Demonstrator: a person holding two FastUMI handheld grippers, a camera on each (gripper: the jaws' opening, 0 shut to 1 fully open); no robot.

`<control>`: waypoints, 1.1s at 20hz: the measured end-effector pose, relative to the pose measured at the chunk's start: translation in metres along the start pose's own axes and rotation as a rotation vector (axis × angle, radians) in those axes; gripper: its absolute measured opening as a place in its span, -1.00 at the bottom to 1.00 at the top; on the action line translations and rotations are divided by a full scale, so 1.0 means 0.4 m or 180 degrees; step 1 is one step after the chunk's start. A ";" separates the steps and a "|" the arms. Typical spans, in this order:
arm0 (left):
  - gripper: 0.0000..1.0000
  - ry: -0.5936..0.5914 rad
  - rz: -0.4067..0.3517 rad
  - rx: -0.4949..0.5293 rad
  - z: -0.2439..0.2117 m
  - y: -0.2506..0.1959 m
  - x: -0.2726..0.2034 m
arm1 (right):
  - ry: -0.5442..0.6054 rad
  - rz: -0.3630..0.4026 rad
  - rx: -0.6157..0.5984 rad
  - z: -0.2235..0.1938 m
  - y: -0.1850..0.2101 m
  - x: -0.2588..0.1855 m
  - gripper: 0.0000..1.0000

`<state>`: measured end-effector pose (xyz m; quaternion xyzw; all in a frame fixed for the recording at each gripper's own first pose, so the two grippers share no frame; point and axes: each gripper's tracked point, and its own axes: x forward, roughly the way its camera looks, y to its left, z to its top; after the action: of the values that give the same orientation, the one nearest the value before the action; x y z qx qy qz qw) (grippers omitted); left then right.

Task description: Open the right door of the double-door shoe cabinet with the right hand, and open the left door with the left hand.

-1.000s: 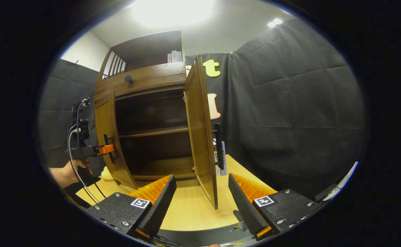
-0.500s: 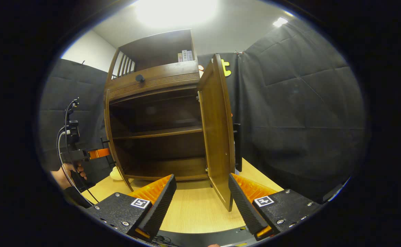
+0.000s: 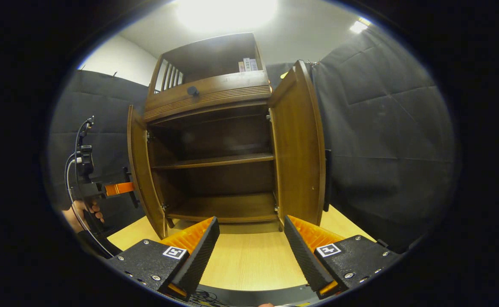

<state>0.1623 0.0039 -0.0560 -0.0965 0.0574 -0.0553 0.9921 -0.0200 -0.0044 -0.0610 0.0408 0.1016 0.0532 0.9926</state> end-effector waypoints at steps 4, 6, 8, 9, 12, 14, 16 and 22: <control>-0.74 -0.0050 0.0089 0.0024 0.015 0.059 -0.025 | 0.0005 0.0083 0.0032 0.000 0.040 0.023 0.89; -0.74 -0.0088 0.0137 0.0016 0.029 0.088 -0.027 | 0.0006 0.0107 -0.0014 -0.002 0.060 0.030 0.89; -0.74 -0.0109 0.0226 0.0020 0.040 0.126 -0.028 | 0.0005 0.0159 -0.0054 -0.001 0.086 0.041 0.89; -0.74 -0.0112 0.0237 0.0007 0.042 0.137 -0.036 | 0.0001 0.0186 -0.0061 -0.002 0.098 0.045 0.89; -0.73 -0.0097 0.0295 0.0038 0.038 0.178 -0.041 | -0.0005 0.0235 -0.0090 0.002 0.131 0.058 0.89; -0.70 -0.0106 0.0321 0.0049 0.041 0.201 -0.047 | -0.0010 0.0257 -0.0108 0.000 0.149 0.067 0.89; -0.68 -0.0104 0.0328 0.0068 0.043 0.216 -0.050 | -0.0002 0.0269 -0.0108 -0.002 0.166 0.077 0.89; -0.64 -0.0115 0.0309 0.0206 0.045 0.262 -0.059 | -0.0027 0.0282 -0.0118 0.006 0.226 0.101 0.89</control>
<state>0.1517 0.1124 -0.0567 -0.0624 0.0423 -0.0071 0.9971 0.0109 0.0896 -0.0581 0.0270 0.0945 0.0989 0.9902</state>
